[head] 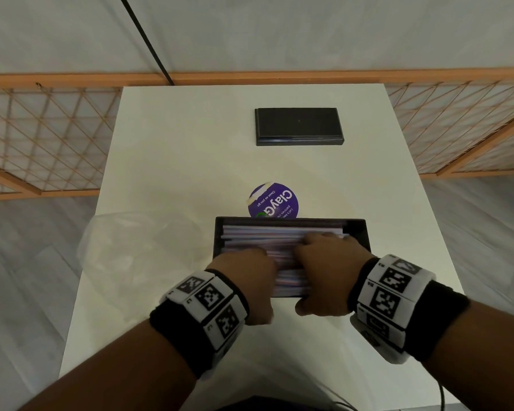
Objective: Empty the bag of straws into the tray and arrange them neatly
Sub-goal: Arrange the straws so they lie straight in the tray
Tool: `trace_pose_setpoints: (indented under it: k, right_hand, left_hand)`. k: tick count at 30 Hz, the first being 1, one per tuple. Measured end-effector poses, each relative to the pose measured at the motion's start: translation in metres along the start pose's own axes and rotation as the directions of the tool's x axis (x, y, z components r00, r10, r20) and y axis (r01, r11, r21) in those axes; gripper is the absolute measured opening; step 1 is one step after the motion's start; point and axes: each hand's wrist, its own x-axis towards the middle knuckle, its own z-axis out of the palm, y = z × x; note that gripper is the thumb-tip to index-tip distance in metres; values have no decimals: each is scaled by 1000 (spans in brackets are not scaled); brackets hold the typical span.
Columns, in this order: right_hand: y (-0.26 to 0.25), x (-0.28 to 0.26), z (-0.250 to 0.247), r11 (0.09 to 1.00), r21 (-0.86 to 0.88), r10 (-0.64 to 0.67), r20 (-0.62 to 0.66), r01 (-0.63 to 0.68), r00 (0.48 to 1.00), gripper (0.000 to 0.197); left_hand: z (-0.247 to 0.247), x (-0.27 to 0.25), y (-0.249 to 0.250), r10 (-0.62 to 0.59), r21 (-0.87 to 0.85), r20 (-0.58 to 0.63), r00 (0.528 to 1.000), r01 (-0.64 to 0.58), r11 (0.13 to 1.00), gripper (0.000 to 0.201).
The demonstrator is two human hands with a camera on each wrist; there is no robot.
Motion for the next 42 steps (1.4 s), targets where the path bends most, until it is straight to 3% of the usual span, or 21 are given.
trace_pose_setpoints:
  k: [2,6,18,25,27,31,35,39,42]
  right_hand:
    - [-1,-4,-4,1000,10,-21,-22,21,1000,63]
    - [-4,-4,2,999,44,-19,74,16,997,55]
    - [-3,-3,5,995,82,43,84,-49,996,48]
    - [-4,-20,-9,999,44,-16,-64,19,998,57]
    - [-4,-24,-10,999,35,-16,-75,18,997,55]
    - [-6,-16,2,993,114,8,44,-13,999,54]
    - [-9,-7,15,995,98,17,26,-20,1000,60]
    - [-5,-6,15,992,124,22,20,-24,1000,52]
    - [-3,-5,14,996,83,41,-10,-40,999,60]
  left_hand:
    - [3,3,-1,-11,-8,13,1000,12,1000,52]
    - [6,7,-2,-19,2,8,1000,19,1000,52]
    - [4,6,-4,-29,-4,8,1000,29,1000,57]
    - [-8,-19,-1,31,-43,-202,979,-40,998,61]
    - [-6,-19,0,28,-33,-165,986,-34,999,58]
    - [2,-10,2,0,-9,-50,999,-1,1000,53]
    - [8,-1,1,-2,5,-39,999,2,1000,58]
    - [9,1,-6,-2,-48,-67,998,-2,999,58]
    - [10,3,-7,-3,-50,-70,998,0,999,60]
